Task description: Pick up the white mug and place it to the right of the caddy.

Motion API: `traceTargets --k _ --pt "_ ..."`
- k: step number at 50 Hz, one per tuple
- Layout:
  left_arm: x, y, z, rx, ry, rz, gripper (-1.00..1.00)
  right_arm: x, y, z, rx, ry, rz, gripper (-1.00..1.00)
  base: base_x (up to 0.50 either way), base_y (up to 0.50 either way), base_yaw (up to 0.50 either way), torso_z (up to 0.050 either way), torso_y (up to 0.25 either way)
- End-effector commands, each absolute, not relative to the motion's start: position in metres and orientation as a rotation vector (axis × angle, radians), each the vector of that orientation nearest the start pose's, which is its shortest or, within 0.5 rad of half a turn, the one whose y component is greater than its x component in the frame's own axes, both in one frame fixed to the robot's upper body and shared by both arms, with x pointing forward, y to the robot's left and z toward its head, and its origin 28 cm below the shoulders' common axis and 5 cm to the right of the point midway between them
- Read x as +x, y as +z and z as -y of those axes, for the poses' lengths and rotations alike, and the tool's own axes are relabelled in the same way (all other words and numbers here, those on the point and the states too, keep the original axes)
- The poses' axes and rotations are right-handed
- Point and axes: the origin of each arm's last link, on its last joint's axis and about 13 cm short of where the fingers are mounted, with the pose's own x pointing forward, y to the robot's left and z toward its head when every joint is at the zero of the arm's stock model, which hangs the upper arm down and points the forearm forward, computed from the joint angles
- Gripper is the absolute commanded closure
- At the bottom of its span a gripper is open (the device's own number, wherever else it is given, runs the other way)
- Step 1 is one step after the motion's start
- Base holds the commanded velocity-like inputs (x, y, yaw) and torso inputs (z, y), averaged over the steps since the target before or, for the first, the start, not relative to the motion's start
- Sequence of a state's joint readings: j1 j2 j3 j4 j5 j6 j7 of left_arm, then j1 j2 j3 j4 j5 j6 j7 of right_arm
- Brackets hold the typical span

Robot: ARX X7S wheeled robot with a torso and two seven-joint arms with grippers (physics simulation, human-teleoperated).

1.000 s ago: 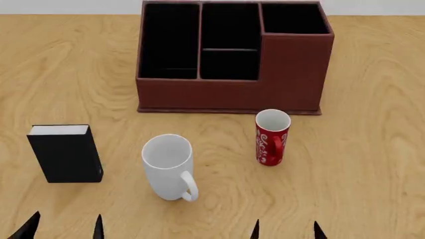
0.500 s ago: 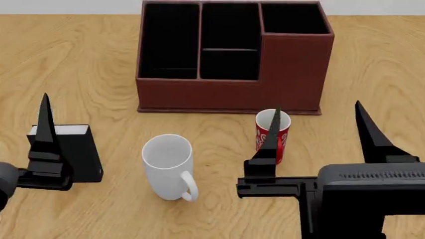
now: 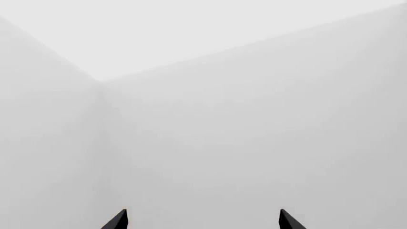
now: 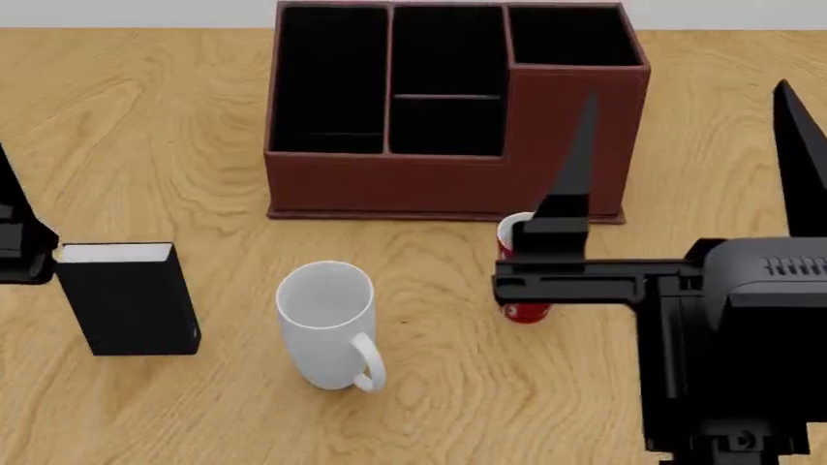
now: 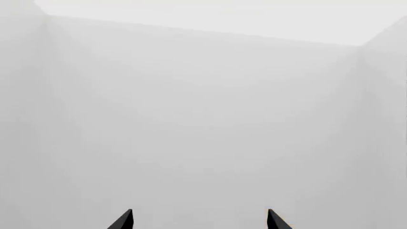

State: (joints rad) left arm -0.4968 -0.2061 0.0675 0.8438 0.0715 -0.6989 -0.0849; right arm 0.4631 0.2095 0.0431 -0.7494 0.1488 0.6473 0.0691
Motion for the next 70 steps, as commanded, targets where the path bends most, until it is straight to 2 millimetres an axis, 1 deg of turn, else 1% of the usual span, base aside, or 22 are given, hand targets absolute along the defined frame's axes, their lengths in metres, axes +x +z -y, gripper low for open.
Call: traceTargets --k 1,21,29,39,60,70 --pt "0.217 0.248 -0.239 0.244 0.204 0.663 -1.0 0.232 0.228 0.131 -0.091 -0.031 0.574 -1.0 0.0 0.0 0.0 0.0 0.0" --pt "0.202 0.246 -0.269 0.275 0.385 0.639 -1.0 0.235 0.226 0.132 -0.094 -0.026 0.567 -1.0 0.0 0.0 0.0 0.0 0.0" --pt "0.197 0.241 -0.275 0.277 0.425 0.622 -1.0 0.235 0.228 0.134 -0.089 -0.035 0.574 -1.0 0.0 0.0 0.0 0.0 0.0" --pt "0.196 0.238 -0.276 0.27 0.438 0.614 -1.0 0.234 0.229 0.134 -0.079 -0.035 0.572 -1.0 0.0 0.0 0.0 0.0 0.0" --pt "0.197 0.237 -0.274 0.275 0.437 0.612 -1.0 0.234 0.227 0.135 -0.083 -0.055 0.574 -1.0 0.0 -0.15 0.0 0.0 0.0" --pt "0.198 0.236 -0.274 0.277 0.434 0.612 -1.0 0.235 0.228 0.137 -0.047 -0.057 0.56 -1.0 0.02 0.0 0.0 0.0 0.0"
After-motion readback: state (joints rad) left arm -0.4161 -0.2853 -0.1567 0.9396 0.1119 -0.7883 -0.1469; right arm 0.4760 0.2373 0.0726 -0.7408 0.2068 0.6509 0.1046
